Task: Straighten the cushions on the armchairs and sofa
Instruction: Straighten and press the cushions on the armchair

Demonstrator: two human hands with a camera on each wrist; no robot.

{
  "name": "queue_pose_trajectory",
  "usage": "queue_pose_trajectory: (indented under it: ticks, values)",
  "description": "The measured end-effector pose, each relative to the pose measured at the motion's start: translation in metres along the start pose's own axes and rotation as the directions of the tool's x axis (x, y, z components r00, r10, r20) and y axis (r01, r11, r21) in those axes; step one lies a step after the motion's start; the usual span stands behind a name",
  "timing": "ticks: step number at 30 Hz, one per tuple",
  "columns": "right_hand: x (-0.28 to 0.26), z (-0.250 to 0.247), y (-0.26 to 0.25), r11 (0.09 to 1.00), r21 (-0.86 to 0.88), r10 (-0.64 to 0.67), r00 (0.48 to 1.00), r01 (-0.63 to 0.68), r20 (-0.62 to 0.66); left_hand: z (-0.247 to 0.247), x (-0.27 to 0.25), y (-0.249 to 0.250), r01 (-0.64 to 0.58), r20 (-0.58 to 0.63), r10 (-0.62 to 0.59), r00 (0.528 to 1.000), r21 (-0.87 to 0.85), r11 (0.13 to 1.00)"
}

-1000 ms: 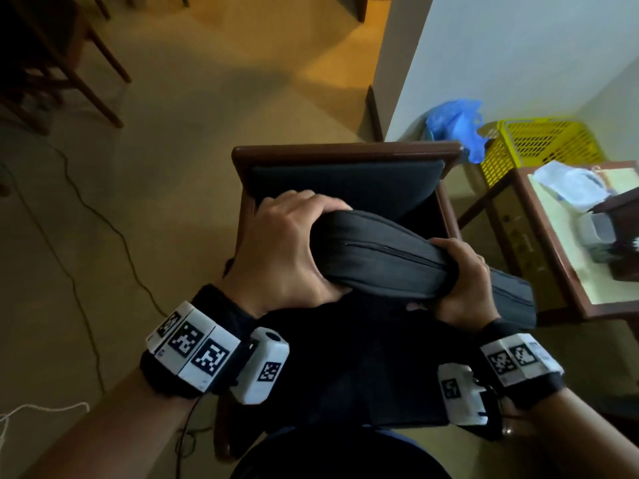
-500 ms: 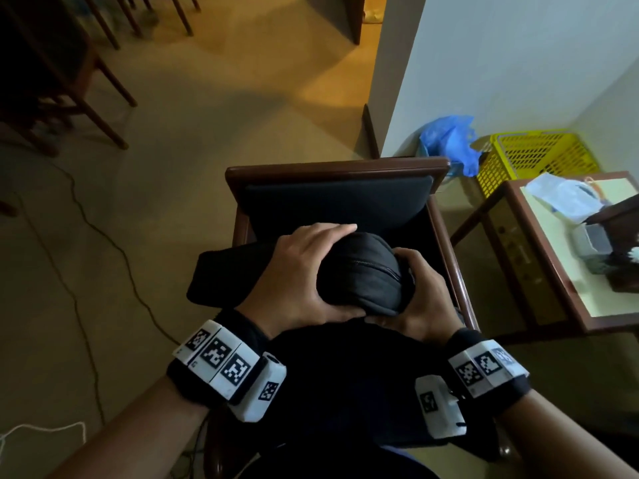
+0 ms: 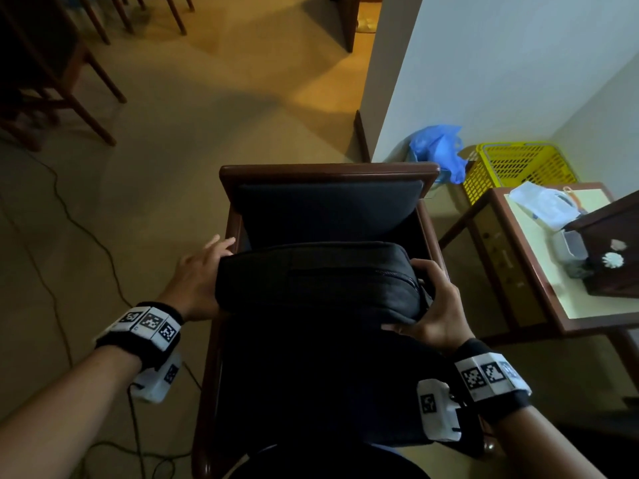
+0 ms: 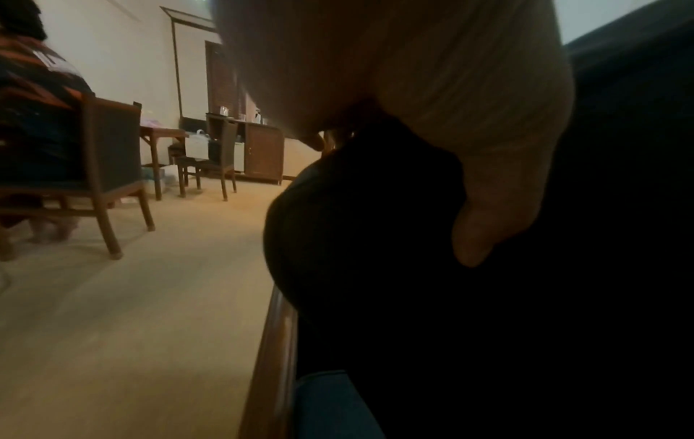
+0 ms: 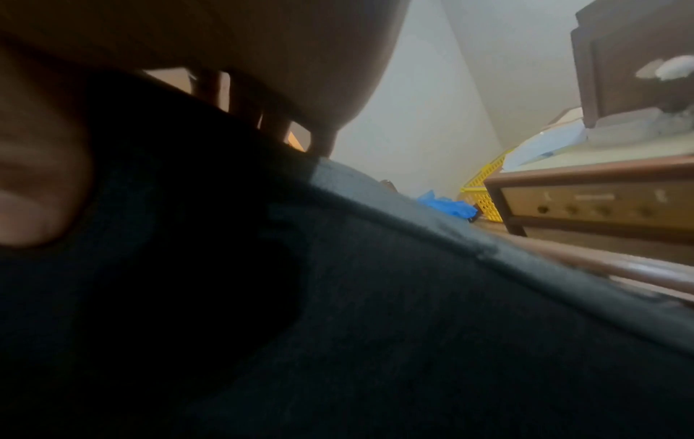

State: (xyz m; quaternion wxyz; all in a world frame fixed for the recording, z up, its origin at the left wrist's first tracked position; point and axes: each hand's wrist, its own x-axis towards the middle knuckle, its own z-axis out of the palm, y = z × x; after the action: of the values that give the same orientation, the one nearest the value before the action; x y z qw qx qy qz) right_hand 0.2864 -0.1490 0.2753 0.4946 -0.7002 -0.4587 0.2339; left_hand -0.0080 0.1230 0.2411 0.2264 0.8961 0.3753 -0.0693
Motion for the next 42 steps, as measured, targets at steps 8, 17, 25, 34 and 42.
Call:
queue_pose_trajectory:
  ticks: [8, 17, 25, 34, 42]
  values:
    - [0.014, -0.017, 0.008, 0.978, 0.207, 0.045, 0.973, 0.003, -0.227, -0.069, -0.006, 0.047, -0.14, -0.186, 0.152, 0.971, 0.076, 0.987]
    - [0.004, -0.019, 0.025, 0.957, 0.271, 0.204, 0.902, -0.102, -0.38, -0.068, -0.011, 0.118, -0.047, -0.083, 0.068, 0.994, 0.232, 0.972]
    - [0.012, 0.016, -0.015, 0.903, -0.406, 0.025, 0.961, -0.14, -0.275, -0.023, -0.023, 0.142, -0.066, -0.208, 0.088, 0.974, 0.112, 0.992]
    - [0.015, -0.017, 0.024, 0.761, -0.632, -0.149, 0.909, -0.146, -0.39, -0.01, -0.009, 0.212, -0.274, -0.307, 0.297, 0.904, 0.117, 0.955]
    - [0.008, -0.045, 0.036, 0.83, -0.499, -0.048, 0.86, -0.249, -0.509, 0.032, 0.008, 0.15, -0.263, -0.168, 0.206, 0.964, -0.503, 0.823]
